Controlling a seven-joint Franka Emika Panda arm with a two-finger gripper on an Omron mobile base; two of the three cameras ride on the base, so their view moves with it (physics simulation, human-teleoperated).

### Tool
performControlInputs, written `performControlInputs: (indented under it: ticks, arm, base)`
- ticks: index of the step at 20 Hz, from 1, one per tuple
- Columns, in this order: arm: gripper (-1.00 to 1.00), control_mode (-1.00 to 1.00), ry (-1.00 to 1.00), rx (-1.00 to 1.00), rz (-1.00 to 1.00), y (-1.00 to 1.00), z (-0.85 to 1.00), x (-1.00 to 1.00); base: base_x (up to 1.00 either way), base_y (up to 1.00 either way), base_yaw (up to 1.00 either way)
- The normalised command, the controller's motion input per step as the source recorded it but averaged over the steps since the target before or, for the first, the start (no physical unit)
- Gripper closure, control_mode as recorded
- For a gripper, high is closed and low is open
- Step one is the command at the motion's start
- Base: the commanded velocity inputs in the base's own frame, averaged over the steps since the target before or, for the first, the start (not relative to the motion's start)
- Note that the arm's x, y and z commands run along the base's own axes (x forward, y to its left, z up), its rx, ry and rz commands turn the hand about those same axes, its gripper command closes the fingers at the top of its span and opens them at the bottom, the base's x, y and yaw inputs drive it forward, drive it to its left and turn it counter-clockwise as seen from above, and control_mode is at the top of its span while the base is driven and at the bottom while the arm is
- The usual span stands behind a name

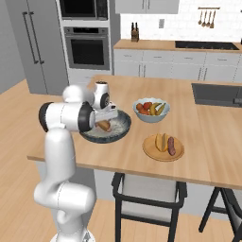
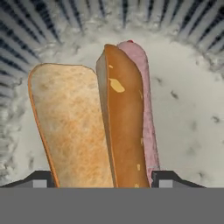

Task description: Place one bun and one sausage from the bowl on each plate.

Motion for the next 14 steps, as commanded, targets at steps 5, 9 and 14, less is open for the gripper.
performControlInputs:
  ticks: [5,9,14]
  arm:
    - [1.00,-1.00,-0.06,0.02,0.00,0.00,0.81,-0.17]
    - [1.00,-1.00,-0.12,0.12,-0.08,0.00,0.54,-0.76]
    - [1.00,-1.00,-0.07,0.11,-0.21,0.00,0.15,-1.00]
  base:
    - [0.00,0.00,0.00]
    - [0.00,0.00,0.00]
    - [0.00,0.00,0.00]
